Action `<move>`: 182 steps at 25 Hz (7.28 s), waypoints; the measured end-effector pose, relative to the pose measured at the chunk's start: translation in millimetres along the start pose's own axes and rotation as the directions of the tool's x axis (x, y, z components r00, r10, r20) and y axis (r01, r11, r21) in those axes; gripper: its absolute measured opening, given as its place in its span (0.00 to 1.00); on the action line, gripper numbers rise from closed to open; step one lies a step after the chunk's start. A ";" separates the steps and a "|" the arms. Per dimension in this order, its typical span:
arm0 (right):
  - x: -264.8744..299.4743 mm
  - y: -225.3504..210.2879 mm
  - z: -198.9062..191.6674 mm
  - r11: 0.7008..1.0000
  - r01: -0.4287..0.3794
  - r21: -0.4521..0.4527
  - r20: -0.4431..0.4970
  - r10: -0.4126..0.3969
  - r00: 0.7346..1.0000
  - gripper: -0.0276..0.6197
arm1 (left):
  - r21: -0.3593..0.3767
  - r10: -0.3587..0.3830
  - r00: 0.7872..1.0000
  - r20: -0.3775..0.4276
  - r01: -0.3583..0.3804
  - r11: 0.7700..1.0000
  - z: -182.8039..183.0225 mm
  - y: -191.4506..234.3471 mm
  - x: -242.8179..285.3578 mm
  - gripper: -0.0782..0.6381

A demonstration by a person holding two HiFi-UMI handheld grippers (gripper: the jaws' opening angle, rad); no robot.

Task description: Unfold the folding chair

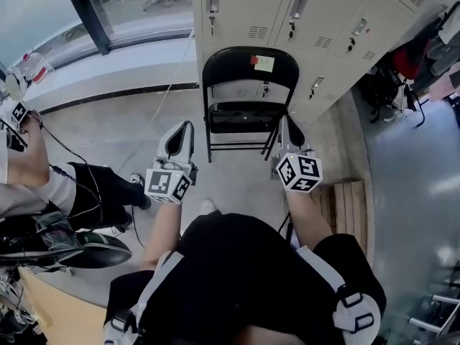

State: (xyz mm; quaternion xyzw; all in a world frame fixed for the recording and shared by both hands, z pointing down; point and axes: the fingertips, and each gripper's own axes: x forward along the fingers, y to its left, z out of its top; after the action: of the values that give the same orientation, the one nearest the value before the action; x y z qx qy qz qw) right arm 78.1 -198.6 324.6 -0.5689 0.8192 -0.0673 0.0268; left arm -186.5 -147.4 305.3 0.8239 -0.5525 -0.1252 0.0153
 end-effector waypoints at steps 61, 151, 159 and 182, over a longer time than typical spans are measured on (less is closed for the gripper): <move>204.8 -85.0 -166.9 0.960 0.160 0.229 -0.415 -0.053 0.908 0.05 | 0.049 -0.198 0.762 -0.616 0.288 0.956 -242.5 154.0 289.6 0.40; 21.4 -22.8 -433.3 0.243 0.629 0.739 -0.643 -0.027 0.766 0.37 | -0.026 -0.398 0.755 -0.521 0.452 0.892 -252.4 89.7 208.9 0.43; -23.9 -13.8 -459.4 0.204 0.602 0.772 -0.616 0.001 0.788 0.38 | -0.004 -0.380 0.771 -0.511 0.441 0.898 -255.9 78.7 185.0 0.43; -118.4 5.8 -519.3 0.142 0.519 0.843 -0.534 0.102 0.839 0.39 | 0.061 -0.351 0.798 -0.490 0.433 0.899 -254.9 27.3 96.0 0.43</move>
State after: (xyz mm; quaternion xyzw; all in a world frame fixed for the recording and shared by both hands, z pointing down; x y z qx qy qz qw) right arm 51.7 -44.4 833.8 -0.4929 0.4666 -0.7136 0.1732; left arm -120.0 -274.7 538.4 0.9242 -0.3577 0.1239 0.0513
